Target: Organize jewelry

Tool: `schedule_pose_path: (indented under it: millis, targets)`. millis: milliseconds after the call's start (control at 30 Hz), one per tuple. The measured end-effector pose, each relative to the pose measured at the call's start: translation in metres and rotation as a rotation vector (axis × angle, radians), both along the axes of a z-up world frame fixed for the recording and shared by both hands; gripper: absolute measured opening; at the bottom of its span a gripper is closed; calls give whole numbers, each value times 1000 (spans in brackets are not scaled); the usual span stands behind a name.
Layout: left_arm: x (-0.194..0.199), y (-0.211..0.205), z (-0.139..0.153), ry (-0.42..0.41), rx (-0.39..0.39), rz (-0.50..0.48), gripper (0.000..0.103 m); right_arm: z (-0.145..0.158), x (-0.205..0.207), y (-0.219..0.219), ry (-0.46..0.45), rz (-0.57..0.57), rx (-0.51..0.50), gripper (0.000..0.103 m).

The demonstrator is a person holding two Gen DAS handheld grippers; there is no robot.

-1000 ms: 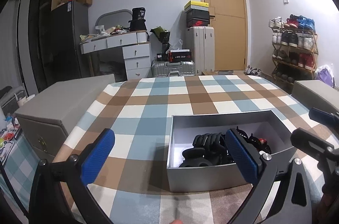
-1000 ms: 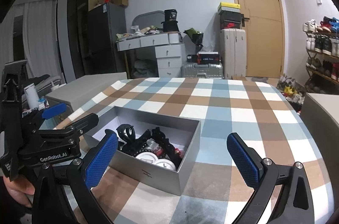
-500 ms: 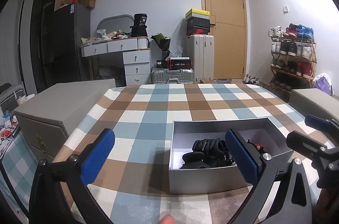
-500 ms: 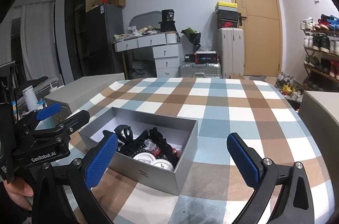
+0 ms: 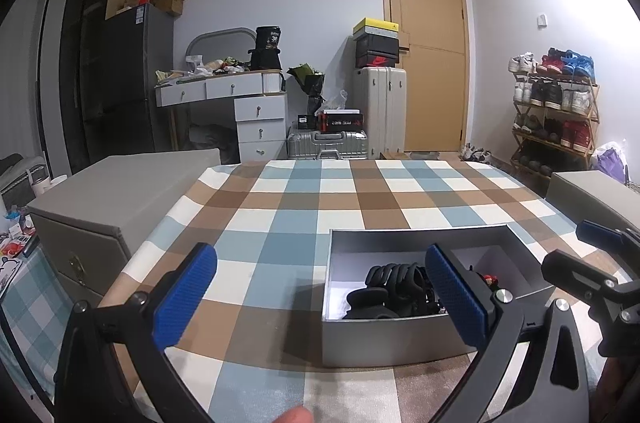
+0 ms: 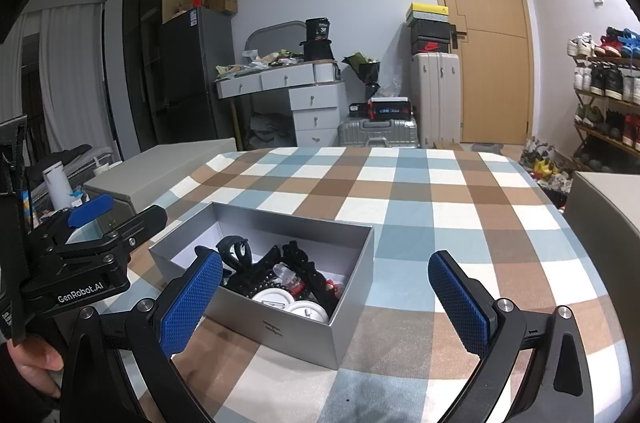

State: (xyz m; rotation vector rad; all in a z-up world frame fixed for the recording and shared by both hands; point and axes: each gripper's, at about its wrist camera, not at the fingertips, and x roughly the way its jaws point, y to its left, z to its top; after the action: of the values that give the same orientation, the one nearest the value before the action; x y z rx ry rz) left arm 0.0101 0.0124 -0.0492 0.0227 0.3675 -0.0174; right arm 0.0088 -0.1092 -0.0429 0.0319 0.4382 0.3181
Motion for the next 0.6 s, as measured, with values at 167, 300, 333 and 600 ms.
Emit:
schedule_pose_path:
  millis: [167, 300, 333, 600]
  targets:
    - [1, -1, 0, 11, 3, -3, 102, 1, 0, 0, 0, -1, 1, 103]
    - [1, 0, 0, 18, 4, -4, 102, 1, 0, 0, -1, 0, 1, 103]
    - [1, 0, 0, 18, 4, -4, 102, 1, 0, 1, 0, -1, 1, 103]
    - [3, 0, 0, 22, 6, -3, 102, 1, 0, 1, -4, -2, 4, 103]
